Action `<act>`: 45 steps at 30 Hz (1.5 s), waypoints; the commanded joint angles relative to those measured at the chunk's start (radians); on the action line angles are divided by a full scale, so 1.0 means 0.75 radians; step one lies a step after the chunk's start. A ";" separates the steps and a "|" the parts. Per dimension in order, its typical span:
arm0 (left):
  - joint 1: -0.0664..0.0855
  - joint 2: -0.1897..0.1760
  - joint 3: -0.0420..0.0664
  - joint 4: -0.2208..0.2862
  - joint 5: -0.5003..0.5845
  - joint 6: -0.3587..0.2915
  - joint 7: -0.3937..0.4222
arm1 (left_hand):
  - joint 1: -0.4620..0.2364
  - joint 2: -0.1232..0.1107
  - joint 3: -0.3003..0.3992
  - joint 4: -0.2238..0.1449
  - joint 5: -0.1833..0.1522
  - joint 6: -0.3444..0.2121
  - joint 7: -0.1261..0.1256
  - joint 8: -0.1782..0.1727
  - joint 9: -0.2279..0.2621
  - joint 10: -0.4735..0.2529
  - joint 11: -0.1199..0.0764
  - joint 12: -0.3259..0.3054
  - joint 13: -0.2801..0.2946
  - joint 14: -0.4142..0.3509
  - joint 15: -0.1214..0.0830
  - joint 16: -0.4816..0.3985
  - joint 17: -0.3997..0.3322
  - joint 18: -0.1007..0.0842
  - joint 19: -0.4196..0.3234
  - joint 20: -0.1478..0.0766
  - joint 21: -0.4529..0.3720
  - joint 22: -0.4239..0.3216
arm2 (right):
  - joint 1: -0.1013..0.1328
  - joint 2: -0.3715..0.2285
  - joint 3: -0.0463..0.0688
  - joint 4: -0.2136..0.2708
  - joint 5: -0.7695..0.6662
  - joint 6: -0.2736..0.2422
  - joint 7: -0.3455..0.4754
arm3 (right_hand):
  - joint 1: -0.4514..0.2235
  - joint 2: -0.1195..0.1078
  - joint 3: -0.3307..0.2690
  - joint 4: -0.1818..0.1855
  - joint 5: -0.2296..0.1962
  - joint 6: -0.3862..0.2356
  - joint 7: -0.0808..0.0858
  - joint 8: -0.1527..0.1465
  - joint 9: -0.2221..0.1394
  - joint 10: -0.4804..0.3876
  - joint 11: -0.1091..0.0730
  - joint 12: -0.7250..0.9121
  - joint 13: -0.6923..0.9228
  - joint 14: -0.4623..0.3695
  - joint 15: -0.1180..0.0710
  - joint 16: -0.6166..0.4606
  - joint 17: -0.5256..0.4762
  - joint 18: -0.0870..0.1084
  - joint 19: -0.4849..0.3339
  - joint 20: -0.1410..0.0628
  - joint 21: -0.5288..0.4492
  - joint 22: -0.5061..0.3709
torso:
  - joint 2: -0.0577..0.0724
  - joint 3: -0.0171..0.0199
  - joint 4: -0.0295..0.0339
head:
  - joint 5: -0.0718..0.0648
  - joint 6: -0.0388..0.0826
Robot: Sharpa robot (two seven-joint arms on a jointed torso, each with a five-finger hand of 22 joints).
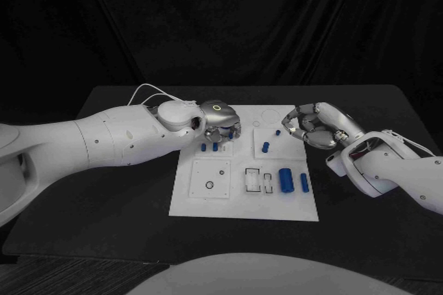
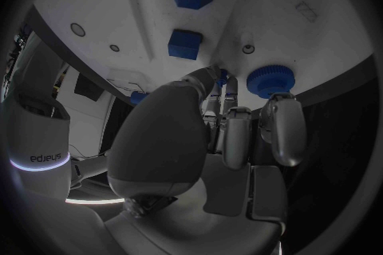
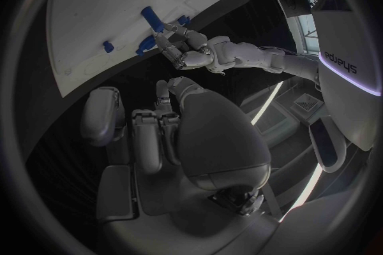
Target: Assemble the parts on the task board
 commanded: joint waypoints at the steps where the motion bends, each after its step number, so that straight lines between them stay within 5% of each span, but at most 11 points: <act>1: -0.006 0.003 -0.001 -0.004 -0.002 -0.002 0.000 | -0.024 0.018 0.064 -0.014 -0.022 0.041 0.013 0.029 -0.001 0.040 -0.017 -0.018 -0.020 0.058 -0.024 -0.008 0.072 0.006 0.006 -0.019 -0.010 0.236 | -0.003 0.000 0.001 0.000 -0.007 0.009 -0.027 | 0.003 -0.024 0.015 0.003 0.026 -0.018 -0.002 0.019 -0.016 0.127 -0.001 0.022 0.360 0.138 0.001 0.033 0.371 -0.003 0.003 -0.003 0.013 0.226 | 0.000 0.0003 0.0002 | -0.001 0.000; 15: -0.008 -0.028 -0.001 0.023 -0.002 -0.123 0.007 | -0.006 0.039 0.081 -0.066 -0.035 0.127 0.031 0.063 0.014 0.169 -0.019 -0.020 -0.031 0.066 -0.028 0.001 0.084 0.005 0.010 -0.026 -0.009 0.238 | -0.004 -0.001 0.001 0.000 -0.007 0.012 -0.031 | 0.004 -0.022 0.017 0.003 0.027 -0.018 -0.002 0.019 -0.016 0.127 -0.001 0.022 0.360 0.138 0.001 0.033 0.371 -0.003 0.001 -0.003 0.009 0.225 | 0.000 0.0000 0.0006 | 0.003 0.000; 24: -0.005 -0.093 0.000 0.091 -0.002 -0.249 0.015 | -0.020 0.046 0.070 -0.078 -0.044 0.185 0.030 0.082 0.024 0.245 -0.025 -0.044 -0.039 0.070 -0.032 0.002 0.085 0.005 0.011 -0.029 -0.011 0.237 | -0.005 -0.004 0.001 -0.001 -0.007 0.019 -0.036 | 0.004 -0.022 0.019 0.003 0.026 -0.018 -0.002 0.019 -0.017 0.127 0.000 0.022 0.360 0.137 0.002 0.031 0.368 -0.002 -0.001 -0.002 0.005 0.224 | 0.000 -0.0001 0.0007 | 0.005 0.000; 34: 0.016 -0.168 0.000 0.143 -0.002 -0.273 -0.004 | -0.034 0.049 0.065 -0.075 -0.045 0.210 0.026 0.088 0.028 0.270 -0.030 -0.068 -0.046 0.070 -0.035 -0.001 0.080 0.006 0.010 -0.032 -0.018 0.236 | -0.005 -0.002 0.001 -0.003 -0.007 0.024 -0.045 | 0.004 -0.021 0.019 0.003 0.026 -0.018 -0.002 0.019 -0.017 0.127 0.000 0.022 0.360 0.136 0.002 0.030 0.367 -0.001 -0.002 -0.002 0.003 0.223 | -0.001 -0.0006 0.0004 | 0.010 0.000; 45: 0.030 -0.239 0.000 0.171 0.072 -0.201 -0.025 | -0.042 0.043 0.067 -0.075 -0.059 0.195 0.032 0.071 0.022 0.264 -0.018 -0.108 -0.059 0.065 -0.029 -0.010 0.066 0.009 0.003 -0.030 -0.037 0.231 | -0.008 -0.003 0.001 -0.007 -0.007 0.029 -0.050 | 0.004 -0.021 0.020 0.003 0.026 -0.018 -0.002 0.020 -0.017 0.127 0.000 0.022 0.360 0.135 0.002 0.028 0.363 0.000 -0.005 -0.002 -0.002 0.222 | -0.001 0.0018 0.0007 | 0.006 0.000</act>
